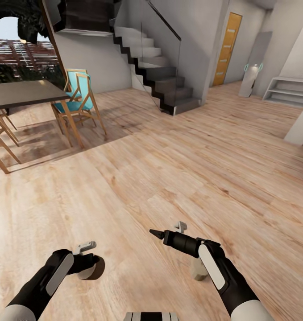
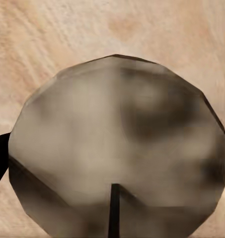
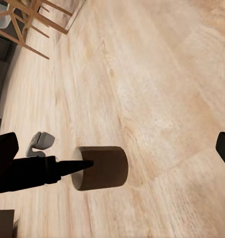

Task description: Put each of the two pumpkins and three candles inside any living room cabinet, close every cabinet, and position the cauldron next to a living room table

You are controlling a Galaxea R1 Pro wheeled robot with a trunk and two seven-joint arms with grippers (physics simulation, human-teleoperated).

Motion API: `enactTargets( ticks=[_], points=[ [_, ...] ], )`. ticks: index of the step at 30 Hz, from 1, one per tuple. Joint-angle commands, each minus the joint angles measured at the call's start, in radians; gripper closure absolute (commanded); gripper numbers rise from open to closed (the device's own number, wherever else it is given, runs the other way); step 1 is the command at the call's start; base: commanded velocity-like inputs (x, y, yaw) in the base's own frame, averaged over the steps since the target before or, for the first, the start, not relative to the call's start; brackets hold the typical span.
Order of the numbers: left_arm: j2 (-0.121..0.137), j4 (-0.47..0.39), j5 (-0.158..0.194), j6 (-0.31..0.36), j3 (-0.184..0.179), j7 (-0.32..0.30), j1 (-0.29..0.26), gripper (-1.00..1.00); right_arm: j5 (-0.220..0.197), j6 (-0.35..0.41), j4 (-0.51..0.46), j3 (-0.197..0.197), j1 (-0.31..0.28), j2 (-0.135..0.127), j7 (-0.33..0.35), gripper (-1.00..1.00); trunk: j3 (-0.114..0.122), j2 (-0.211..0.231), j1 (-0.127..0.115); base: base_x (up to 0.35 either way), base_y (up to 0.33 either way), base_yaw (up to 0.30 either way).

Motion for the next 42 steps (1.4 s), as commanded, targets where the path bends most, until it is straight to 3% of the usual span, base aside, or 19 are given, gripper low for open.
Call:
enactTargets(
  ticks=[1, 9, 14, 18, 19, 20, 23, 27, 36, 39, 42],
  points=[
    [0.0, -0.006, 0.006, 0.009, -0.003, 0.009, 0.0, 1.0, -0.004, 0.006, 0.0, -0.002, 0.0, 0.001, -0.001, -1.0, 0.003, 0.0, -0.001, 0.0, 0.0, 0.0],
    [-0.006, -0.014, 0.004, 0.02, -0.005, 0.01, 0.0, 1.0, -0.003, 0.007, -0.001, -0.005, 0.0, 0.001, -0.005, -1.0, 0.03, 0.036, -0.021, 0.0, 0.0, 0.0],
    [-0.007, -0.014, 0.004, 0.021, -0.003, 0.011, 0.0, 1.0, -0.002, 0.014, -0.002, -0.006, 0.0, 0.005, -0.101, -1.0, 0.046, 0.071, -0.04, 0.0, 0.0, 0.0],
    [-0.006, -0.015, 0.005, 0.021, 0.004, 0.041, 0.0, 1.0, -0.001, 0.044, -0.01, -0.005, 0.0, 0.004, -0.269, -1.0, 0.059, 0.099, -0.056, 0.0, 0.0, 0.0],
    [-0.006, -0.016, 0.007, 0.021, 0.005, 0.065, 0.0, 1.0, 0.0, 0.053, -0.012, -0.004, 0.0, 0.004, -0.331, -1.0, 0.062, 0.106, -0.059, 0.0, 0.0, 0.0],
    [-0.007, -0.026, 0.014, 0.021, 0.006, 0.105, 0.0, 1.0, -0.001, 0.066, -0.016, -0.004, 0.0, 0.002, -0.435, -1.0, 0.065, 0.113, -0.063, 0.0, 0.0, 0.0],
    [-0.008, -0.069, 0.021, 0.021, 0.004, 0.152, 0.004, 1.0, -0.004, 0.092, -0.018, -0.003, 0.0, -0.001, -0.628, -1.0, 0.074, 0.134, -0.075, 0.0, 0.0, 0.0],
    [-0.008, -0.09, 0.024, 0.021, 0.003, 0.167, 0.007, 1.0, -0.006, 0.111, -0.02, -0.002, 0.0, 0.001, -0.795, -1.0, 0.087, 0.162, -0.09, 0.0, 0.0, 0.0],
    [-0.017, -0.095, 0.025, 0.021, -0.002, 0.17, 0.008, 1.0, -0.004, 0.147, -0.127, -0.006, 0.0, -0.001, -0.852, -1.0, 0.115, 0.225, -0.125, 0.0, 0.0, 0.0],
    [-0.055, -0.096, 0.021, 0.021, -0.003, 0.172, 0.008, 1.0, -0.004, 0.202, -0.179, -0.024, 0.0, -0.002, -0.867, -1.0, 0.124, 0.246, -0.136, 0.0, 0.0, 0.0],
    [-0.108, -0.098, 0.013, 0.021, -0.005, 0.188, 0.008, 1.0, -0.003, 0.227, -0.221, -0.06, 0.0, -0.002, -0.912, -1.0, 0.134, 0.267, -0.148, 0.0, 0.0, 0.0]
  ],
)
